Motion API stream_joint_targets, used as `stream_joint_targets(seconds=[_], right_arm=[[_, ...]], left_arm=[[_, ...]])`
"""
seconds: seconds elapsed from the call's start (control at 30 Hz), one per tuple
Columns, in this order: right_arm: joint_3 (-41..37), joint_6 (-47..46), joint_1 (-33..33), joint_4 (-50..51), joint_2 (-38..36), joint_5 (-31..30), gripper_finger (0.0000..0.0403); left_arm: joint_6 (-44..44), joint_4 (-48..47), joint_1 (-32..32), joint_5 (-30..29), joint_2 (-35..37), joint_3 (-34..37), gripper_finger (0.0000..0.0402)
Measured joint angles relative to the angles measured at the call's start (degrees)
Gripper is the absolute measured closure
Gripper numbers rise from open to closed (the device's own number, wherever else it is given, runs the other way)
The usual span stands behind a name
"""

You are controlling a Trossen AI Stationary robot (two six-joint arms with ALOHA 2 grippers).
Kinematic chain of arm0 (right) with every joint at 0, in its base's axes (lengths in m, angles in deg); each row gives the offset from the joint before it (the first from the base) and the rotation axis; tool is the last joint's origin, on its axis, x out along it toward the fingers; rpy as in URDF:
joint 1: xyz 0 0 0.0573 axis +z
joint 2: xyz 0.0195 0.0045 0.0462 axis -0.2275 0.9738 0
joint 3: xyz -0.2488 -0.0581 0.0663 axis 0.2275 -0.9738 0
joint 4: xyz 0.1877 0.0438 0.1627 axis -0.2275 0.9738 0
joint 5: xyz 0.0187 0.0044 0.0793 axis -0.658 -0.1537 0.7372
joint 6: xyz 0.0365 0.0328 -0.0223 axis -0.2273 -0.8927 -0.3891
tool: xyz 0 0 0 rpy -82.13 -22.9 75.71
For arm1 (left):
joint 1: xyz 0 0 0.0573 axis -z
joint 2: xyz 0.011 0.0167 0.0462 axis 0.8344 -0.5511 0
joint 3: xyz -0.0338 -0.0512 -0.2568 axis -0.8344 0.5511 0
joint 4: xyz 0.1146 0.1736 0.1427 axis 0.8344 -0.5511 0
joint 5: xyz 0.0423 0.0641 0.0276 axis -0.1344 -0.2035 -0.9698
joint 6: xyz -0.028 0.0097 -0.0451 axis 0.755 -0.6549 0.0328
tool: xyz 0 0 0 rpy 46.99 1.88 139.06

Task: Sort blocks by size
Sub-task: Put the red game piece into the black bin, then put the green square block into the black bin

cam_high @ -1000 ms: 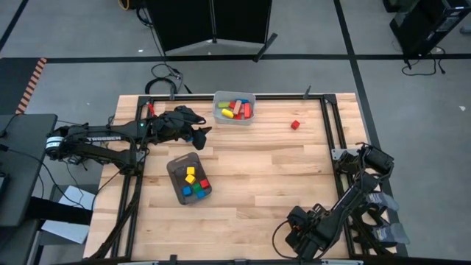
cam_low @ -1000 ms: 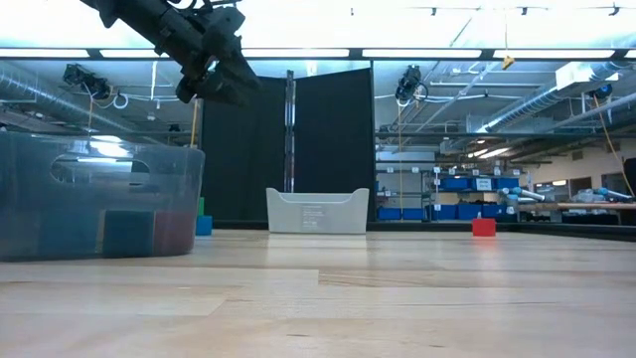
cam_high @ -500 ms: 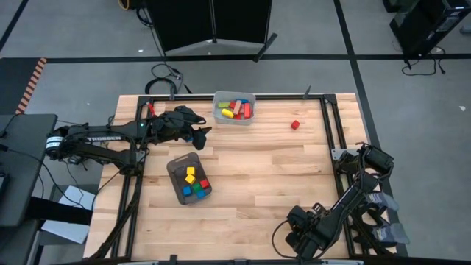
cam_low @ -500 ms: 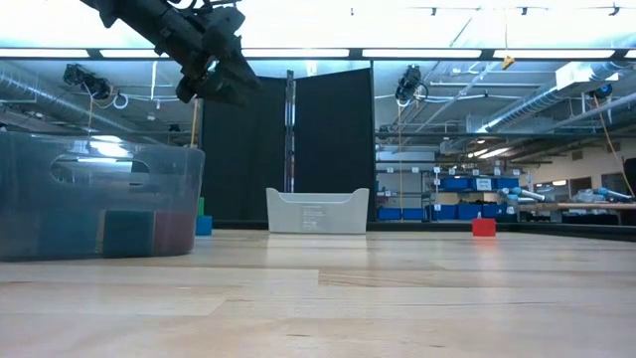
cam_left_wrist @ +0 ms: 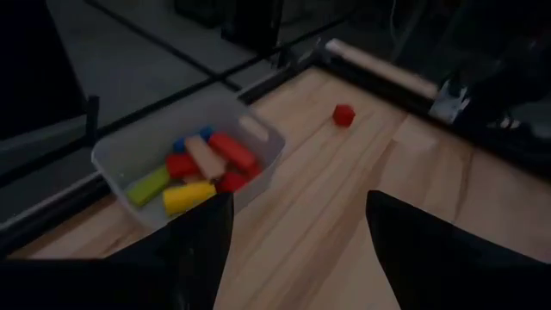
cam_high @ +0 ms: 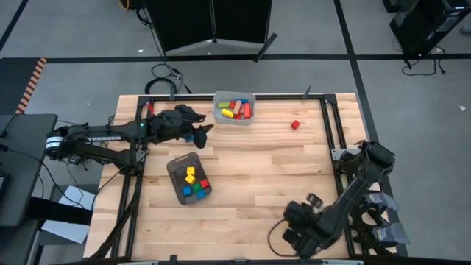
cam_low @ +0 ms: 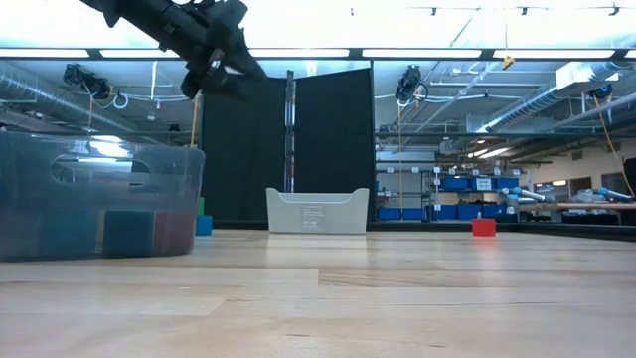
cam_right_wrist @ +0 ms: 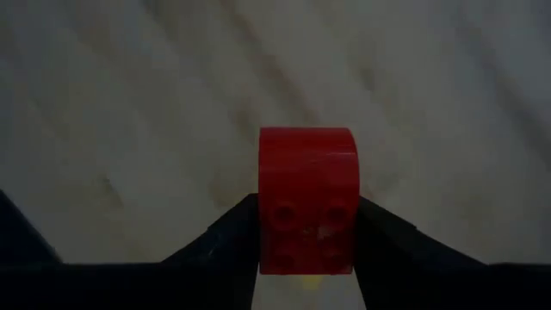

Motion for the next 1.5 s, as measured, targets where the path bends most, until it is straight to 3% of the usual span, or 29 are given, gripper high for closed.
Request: stream_joint_targets(seconds=[0.17, 0.3, 0.43, 0.57, 0.7, 0.83, 0.97, 1.13, 1.33, 1.5], right_arm=[[1.0, 15.7, -8.1, -5.0, 0.0, -11.8, 0.0245], [0.4, 38.0, -17.4, -24.2, 0.0, -18.7, 0.0245], [-1.3, 62.1, -26.0, -54.1, 0.7, -15.0, 0.0245], [-1.5, 73.5, -32.2, -72.2, 3.9, -6.3, 0.0245], [-0.4, 75.5, -36.0, -83.8, 10.4, 1.0, 0.0245], [3.6, 75.5, -37.6, -85.6, 17.8, 3.5, 0.0244], [8.6, 74.6, -38.4, -85.7, 23.7, 6.1, 0.0222], [11.3, 74.9, -39.2, -85.9, 26.9, 7.7, 0.0154], [5.5, 80.4, -39.2, -89.5, 20.9, 2.8, 0.0095], [-11.0, 80.7, -38.8, -98.1, 9.6, -2.4, 0.0089]], left_arm=[[-1.8, 4.9, 0.0, 3.8, 2.4, -0.1, 0.0130], [-2.8, 5.8, -0.1, 9.5, 7.4, -0.1, 0.0130], [-2.9, 2.3, -0.2, 9.0, 14.4, -0.1, 0.0130], [1.7, -8.0, -0.3, 1.4, 19.6, -0.1, 0.0130], [8.0, -20.2, -0.5, -7.4, 21.2, -0.1, 0.0130], [11.2, -28.1, -0.9, -12.4, 19.8, -0.1, 0.0130], [12.0, -30.7, -1.4, -13.2, 16.7, -0.1, 0.0130], [11.8, -30.8, -2.5, -13.6, 10.7, -0.1, 0.0130], [7.2, -30.6, -5.7, -7.7, 2.1, 0.0, 0.0130], [-0.4, -29.1, -9.1, -0.7, -4.8, -0.1, 0.0130]])
